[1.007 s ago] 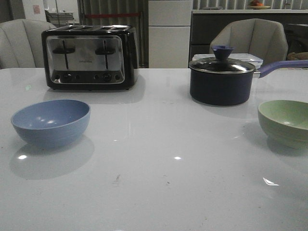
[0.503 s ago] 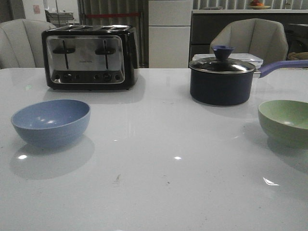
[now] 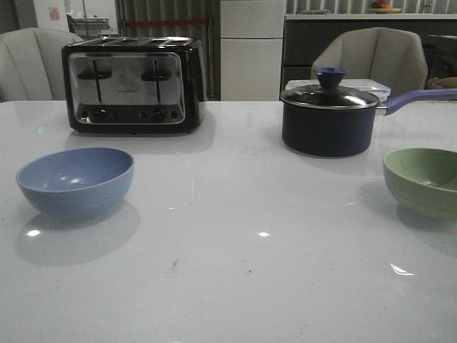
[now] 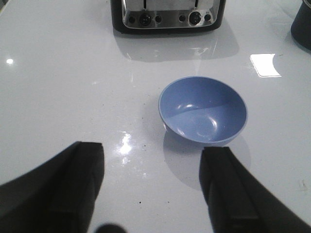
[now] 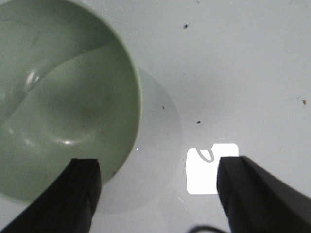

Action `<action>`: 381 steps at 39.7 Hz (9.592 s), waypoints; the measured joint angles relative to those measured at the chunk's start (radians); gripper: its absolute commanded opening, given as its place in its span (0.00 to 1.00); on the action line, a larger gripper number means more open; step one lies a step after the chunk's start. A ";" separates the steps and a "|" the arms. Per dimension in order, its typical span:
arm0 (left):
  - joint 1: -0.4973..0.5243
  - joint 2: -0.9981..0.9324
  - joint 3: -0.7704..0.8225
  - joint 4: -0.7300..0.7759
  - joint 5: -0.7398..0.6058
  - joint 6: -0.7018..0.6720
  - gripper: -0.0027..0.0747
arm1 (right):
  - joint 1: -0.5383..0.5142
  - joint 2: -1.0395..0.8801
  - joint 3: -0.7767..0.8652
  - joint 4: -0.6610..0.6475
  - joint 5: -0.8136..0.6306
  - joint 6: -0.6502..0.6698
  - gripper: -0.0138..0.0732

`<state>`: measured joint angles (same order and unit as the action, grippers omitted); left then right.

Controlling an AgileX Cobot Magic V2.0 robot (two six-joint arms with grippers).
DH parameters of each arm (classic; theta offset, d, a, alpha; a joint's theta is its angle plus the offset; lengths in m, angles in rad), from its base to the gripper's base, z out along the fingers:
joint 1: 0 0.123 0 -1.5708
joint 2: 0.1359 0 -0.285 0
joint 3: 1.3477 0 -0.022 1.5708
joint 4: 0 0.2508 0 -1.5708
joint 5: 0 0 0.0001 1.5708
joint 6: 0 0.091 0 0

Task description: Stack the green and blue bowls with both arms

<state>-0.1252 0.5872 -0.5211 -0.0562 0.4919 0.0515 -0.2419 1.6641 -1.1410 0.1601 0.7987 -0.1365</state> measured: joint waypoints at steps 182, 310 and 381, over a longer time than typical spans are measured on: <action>0.000 1.126 -0.606 -0.076 0.142 0.049 0.67 | 0.760 -0.830 0.485 0.124 -0.102 -0.226 0.66; -0.450 0.804 -0.746 -0.077 0.295 0.102 0.62 | 0.760 -0.830 0.485 0.123 -0.102 -0.228 0.66; -0.450 0.115 -0.183 0.021 0.302 0.050 0.16 | 0.702 -0.830 0.489 -0.007 -0.055 -0.124 0.22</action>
<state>-0.5748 0.7023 -0.7039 -0.0356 0.7935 0.1019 0.4606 0.8341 -0.6518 0.1529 0.7438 -0.2604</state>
